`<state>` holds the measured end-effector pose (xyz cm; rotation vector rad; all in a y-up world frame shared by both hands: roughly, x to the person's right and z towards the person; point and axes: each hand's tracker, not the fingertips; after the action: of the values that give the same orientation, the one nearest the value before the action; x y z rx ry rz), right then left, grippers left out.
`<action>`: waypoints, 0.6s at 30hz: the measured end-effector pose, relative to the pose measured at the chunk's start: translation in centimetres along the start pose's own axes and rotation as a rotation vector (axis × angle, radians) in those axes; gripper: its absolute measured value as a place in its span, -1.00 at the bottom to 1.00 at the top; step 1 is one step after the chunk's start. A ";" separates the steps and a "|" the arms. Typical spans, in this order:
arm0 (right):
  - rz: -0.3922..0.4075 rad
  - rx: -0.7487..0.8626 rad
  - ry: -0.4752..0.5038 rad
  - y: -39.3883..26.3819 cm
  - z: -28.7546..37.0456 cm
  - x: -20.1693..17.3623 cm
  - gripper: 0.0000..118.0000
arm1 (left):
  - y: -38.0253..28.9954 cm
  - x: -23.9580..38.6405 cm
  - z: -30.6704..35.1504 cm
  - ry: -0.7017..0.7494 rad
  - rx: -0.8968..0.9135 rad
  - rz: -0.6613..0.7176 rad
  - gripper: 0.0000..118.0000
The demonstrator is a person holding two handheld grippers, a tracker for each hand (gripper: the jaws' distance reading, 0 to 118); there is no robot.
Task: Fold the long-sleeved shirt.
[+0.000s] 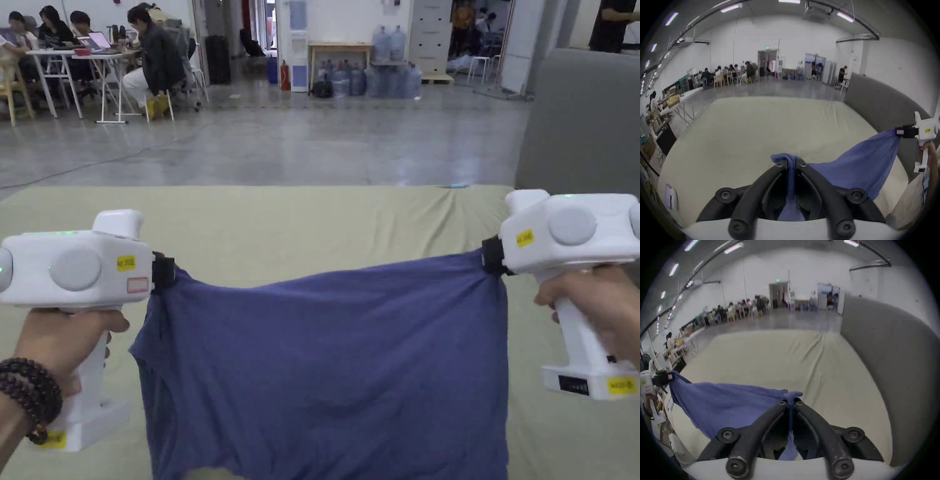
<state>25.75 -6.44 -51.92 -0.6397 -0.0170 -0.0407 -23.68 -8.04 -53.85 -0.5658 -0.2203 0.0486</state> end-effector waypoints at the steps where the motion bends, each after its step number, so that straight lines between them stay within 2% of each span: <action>1: 0.003 0.036 -0.010 1.5 1.3 0.1 -1.00 | 1.4 -0.1 0.9 -0.006 0.026 0.013 -0.99; 5: -0.013 0.132 -0.002 7.9 4.0 0.4 -1.00 | 7.5 0.1 2.7 0.010 0.138 0.008 -0.99; 11: -0.056 0.220 -0.034 17.2 2.8 0.8 -1.00 | 17.4 0.9 1.1 0.060 0.224 -0.006 -0.99; 14: -0.087 0.253 -0.047 20.3 2.2 1.1 -1.00 | 20.4 1.3 0.2 0.079 0.268 0.005 -0.99; 18: -0.142 0.248 -0.039 21.0 0.6 1.6 -1.00 | 21.3 1.8 -1.4 0.088 0.257 0.001 -0.99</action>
<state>28.26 10.72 -63.88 -0.3899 -0.1040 -0.1605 -21.27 9.35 -66.07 -0.3108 -0.1259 0.0520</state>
